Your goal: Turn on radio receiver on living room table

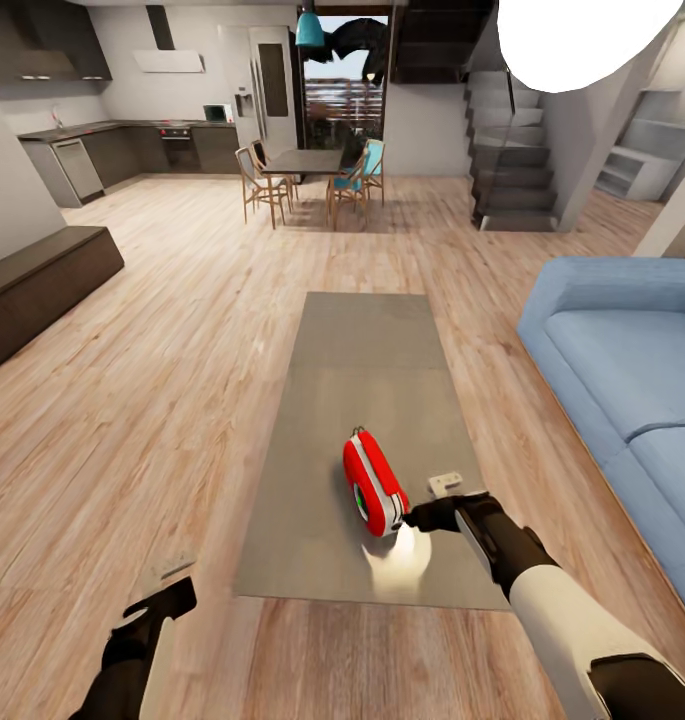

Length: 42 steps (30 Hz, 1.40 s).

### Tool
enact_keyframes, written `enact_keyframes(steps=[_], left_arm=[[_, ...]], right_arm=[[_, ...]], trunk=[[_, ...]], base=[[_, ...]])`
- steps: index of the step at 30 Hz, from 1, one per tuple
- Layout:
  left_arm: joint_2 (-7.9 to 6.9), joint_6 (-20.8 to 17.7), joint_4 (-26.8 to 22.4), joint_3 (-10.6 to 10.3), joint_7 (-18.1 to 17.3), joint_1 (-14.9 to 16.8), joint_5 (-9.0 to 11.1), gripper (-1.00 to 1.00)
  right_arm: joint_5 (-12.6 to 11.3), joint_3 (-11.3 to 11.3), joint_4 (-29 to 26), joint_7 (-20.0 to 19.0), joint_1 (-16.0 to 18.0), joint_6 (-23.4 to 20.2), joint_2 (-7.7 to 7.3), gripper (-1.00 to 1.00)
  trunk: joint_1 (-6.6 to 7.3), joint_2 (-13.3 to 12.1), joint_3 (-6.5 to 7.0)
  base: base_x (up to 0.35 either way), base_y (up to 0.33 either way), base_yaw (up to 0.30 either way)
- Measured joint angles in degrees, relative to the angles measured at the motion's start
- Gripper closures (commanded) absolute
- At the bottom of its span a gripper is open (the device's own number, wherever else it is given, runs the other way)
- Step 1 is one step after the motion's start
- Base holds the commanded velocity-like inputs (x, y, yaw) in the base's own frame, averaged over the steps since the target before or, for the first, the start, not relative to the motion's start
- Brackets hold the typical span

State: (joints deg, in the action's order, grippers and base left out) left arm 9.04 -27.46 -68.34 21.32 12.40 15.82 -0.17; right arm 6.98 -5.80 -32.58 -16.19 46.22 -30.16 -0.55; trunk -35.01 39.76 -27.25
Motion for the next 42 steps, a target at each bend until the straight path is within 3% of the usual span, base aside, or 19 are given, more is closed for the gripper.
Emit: enact_keyframes(steps=[3, 6, 8, 10, 15, 16, 18, 19, 20, 22, 26, 33, 42], left_arm=[[-1.42, 0.1, 4.2, 0.1, -0.1, 0.0, -0.2, 1.00], [-4.67, 1.0, 10.5, 0.2, -0.2, 0.0, -0.1, 1.00], [-6.59, 4.2, 15.6, 0.2, -0.4, 0.0, -0.1, 1.00], [-8.66, 9.6, 24.0, 0.1, -2.5, 0.0, -0.2, 1.00], [-12.53, 22.1, 43.8, -0.8, -8.3, 0.0, -0.9, 1.00], [-13.23, 25.9, 48.3, -1.4, -8.6, -0.1, -2.1, 1.00], [-15.02, 36.9, 59.7, -2.7, -9.2, -0.1, -6.2, 1.00], [-16.05, 45.1, 67.1, -3.2, -9.3, -0.2, -9.9, 1.00], [-16.30, 47.0, 69.9, -3.3, -9.4, -0.4, -11.0, 1.00], [-16.52, 48.8, 71.7, -3.4, -9.4, -0.7, -12.4, 1.00], [-16.48, 49.8, 72.8, -3.5, -9.4, -1.6, -13.2, 1.00], [-15.76, 50.0, 72.9, -3.4, -9.1, -1.8, -13.3, 1.00], [-10.87, 49.9, 72.9, -3.3, -9.3, -1.8, -13.1, 1.00]], right_arm=[[0.1, 0.0, 2.2, 0.2, 0.0, 0.5, -0.08, -1.00], [0.1, 0.1, 5.9, 2.5, 0.0, 3.4, -0.22, -1.00], [0.0, 0.1, 9.5, 5.2, 0.0, 6.4, -0.23, -1.00], [-0.1, 0.1, 15.4, 7.6, 0.0, 10.3, -0.24, -1.00], [-0.1, 0.1, 31.0, 9.2, -0.2, 21.4, -0.46, -1.00], [-0.1, 0.1, 33.3, 9.7, -0.4, 24.4, -0.54, -1.00], [-0.1, 0.1, 35.9, 11.7, -2.9, 29.2, -0.73, -1.00], [-0.1, 0.1, 36.6, 13.0, -6.1, 31.0, -0.79, -1.00], [-0.2, 0.1, 36.8, 13.3, -9.4, 31.4, -0.81, -1.00], [-0.2, 0.1, 36.9, 13.5, -11.4, 31.8, -0.78, -1.00], [-0.3, 0.1, 37.0, 13.7, -16.1, 32.0, -0.77, -1.00], [-0.2, 0.1, 37.0, 13.7, -18.7, 31.8, -0.69, -1.00], [-0.1, 0.0, 37.0, 13.7, -18.8, 31.6, -0.48, -1.00]], trunk=[[0.00, 0.0, 0.00], [0.00, 0.0, 0.00], [0.00, 0.0, 0.00], [0.00, 0.0, -0.01], [0.00, 0.0, -0.01], [0.00, 0.0, -0.01], [0.00, 0.0, -0.01], [0.00, 0.0, 0.00], [0.01, 0.0, -0.01], [0.00, 0.0, -0.01], [0.00, 0.0, 0.00], [0.00, 0.0, 0.00], [0.00, 0.0, 0.00]], base=[[0.000, 0.000, 0.000], [0.000, 0.000, 0.000], [0.000, 0.000, 0.000], [0.000, 0.000, 0.000], [0.000, 0.000, 0.000], [0.000, 0.000, 0.000], [0.000, 0.000, 0.000], [0.000, 0.000, 0.000], [0.000, 0.000, 0.000], [0.000, 0.000, 0.000], [0.000, 0.000, 0.000], [0.000, 0.000, 0.000], [0.000, 0.000, 0.000]])
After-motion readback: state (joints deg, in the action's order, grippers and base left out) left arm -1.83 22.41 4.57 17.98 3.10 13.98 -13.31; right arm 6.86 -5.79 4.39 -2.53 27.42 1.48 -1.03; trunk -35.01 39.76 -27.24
